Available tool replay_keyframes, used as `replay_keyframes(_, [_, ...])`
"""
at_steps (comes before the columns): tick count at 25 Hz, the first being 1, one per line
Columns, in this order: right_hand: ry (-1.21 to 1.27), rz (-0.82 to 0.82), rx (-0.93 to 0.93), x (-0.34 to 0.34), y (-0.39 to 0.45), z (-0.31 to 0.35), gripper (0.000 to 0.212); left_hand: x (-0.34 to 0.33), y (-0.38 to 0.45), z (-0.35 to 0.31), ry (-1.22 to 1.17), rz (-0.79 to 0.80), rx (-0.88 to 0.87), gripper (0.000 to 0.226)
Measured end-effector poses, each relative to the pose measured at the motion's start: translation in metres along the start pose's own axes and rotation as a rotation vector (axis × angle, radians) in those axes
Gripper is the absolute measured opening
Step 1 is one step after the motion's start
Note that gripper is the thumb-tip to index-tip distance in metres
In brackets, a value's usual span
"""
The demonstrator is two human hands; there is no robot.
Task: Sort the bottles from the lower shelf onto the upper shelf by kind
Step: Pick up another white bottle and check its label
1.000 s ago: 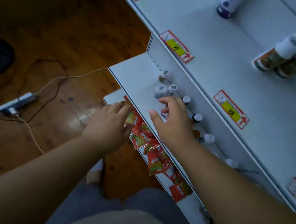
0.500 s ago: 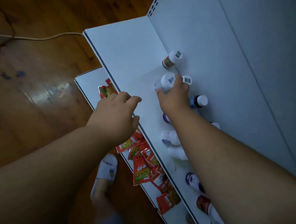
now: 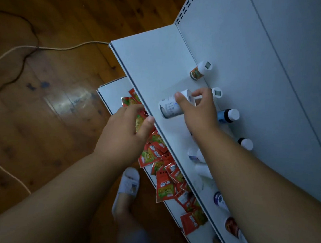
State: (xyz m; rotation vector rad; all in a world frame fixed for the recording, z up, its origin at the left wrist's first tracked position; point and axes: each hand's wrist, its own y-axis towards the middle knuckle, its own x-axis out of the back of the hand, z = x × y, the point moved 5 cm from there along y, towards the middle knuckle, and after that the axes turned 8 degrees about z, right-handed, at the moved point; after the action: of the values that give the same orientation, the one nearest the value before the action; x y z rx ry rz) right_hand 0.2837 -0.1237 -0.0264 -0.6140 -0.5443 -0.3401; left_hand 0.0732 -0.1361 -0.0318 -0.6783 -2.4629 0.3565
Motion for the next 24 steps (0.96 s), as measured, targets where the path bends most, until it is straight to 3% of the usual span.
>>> replay_keyframes(2, [0.281,0.106,-0.062,0.003,-0.06,0.026,0.036,0.036,-0.044,-0.029,-0.161,-0.049,0.0,0.056])
replay_keyframes(5, [0.603,0.2,-0.116,0.014,-0.141,0.076,0.033,0.082,-0.105,-0.07,-0.195,-0.048,-0.046,0.059])
replay_keyframes(10, [0.781,0.222,-0.126,0.039,-0.259,0.15,0.081,0.131,-0.191,-0.133,-0.184,0.148,-0.132,0.066])
replay_keyframes(12, [0.834,0.197,-0.122,0.053,-0.294,0.165,0.09,0.144,-0.212,-0.162,-0.115,0.209,-0.214,0.068])
replay_keyframes(15, [0.941,0.063,-0.049,0.094,-0.34,0.174,0.086,0.148,-0.236,-0.208,0.011,0.281,-0.333,0.078])
replay_keyframes(18, [1.05,-0.132,0.069,0.148,-0.39,0.171,0.075,0.125,-0.261,-0.252,-0.006,0.386,-0.462,0.073])
replay_keyframes(24, [1.07,-0.554,0.125,0.261,-0.532,0.078,0.066,-0.006,-0.36,-0.339,0.177,0.735,-0.788,0.059])
